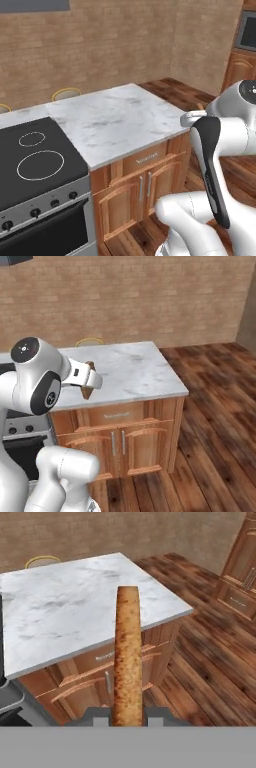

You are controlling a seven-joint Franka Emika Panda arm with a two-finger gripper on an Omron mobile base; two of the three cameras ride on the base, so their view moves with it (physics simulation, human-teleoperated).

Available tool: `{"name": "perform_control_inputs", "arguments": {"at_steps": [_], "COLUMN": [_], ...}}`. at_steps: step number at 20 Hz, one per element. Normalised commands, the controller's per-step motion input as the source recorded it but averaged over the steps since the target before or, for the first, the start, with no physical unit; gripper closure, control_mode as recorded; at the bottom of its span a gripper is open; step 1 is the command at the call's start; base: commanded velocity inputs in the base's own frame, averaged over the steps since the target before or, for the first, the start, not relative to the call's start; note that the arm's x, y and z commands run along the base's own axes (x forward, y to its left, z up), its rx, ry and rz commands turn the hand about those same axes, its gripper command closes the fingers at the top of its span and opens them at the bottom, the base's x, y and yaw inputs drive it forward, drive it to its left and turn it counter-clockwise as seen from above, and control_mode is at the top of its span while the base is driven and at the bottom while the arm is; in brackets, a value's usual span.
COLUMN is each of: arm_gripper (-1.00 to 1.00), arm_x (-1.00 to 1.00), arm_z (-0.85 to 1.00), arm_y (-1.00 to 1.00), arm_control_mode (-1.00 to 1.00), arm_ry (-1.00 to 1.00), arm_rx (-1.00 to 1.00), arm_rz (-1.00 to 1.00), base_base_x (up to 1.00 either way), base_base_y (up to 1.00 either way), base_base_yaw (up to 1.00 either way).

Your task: Start the toaster. Once the lever pops up, take the bread to the plate on the dining counter.

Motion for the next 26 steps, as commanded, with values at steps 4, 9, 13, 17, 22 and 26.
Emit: {"name": "perform_control_inputs", "arguments": {"at_steps": [4, 9, 13, 17, 22, 26], "arm_gripper": [1.0, 1.0, 1.0, 1.0, 1.0, 1.0], "arm_x": [0.0, 0.0, 0.0, 0.0, 0.0, 0.0], "arm_z": [0.0, 0.0, 0.0, 0.0, 0.0, 0.0], "arm_y": [0.0, 0.0, 0.0, 0.0, 0.0, 0.0], "arm_control_mode": [1.0, 1.0, 1.0, 1.0, 1.0, 1.0], "arm_ry": [0.0, 0.0, 0.0, 0.0, 0.0, 0.0], "arm_rx": [0.0, 0.0, 0.0, 0.0, 0.0, 0.0], "arm_rz": [0.0, 0.0, 0.0, 0.0, 0.0, 0.0], "base_base_x": [-0.5, -0.32, -0.25, -0.18, -0.12, -0.11], "base_base_y": [0.32, 0.53, 0.59, 0.66, 0.73, 0.81], "base_base_yaw": [0.29, 0.24, 0.22, 0.21, 0.19, 0.16]}}
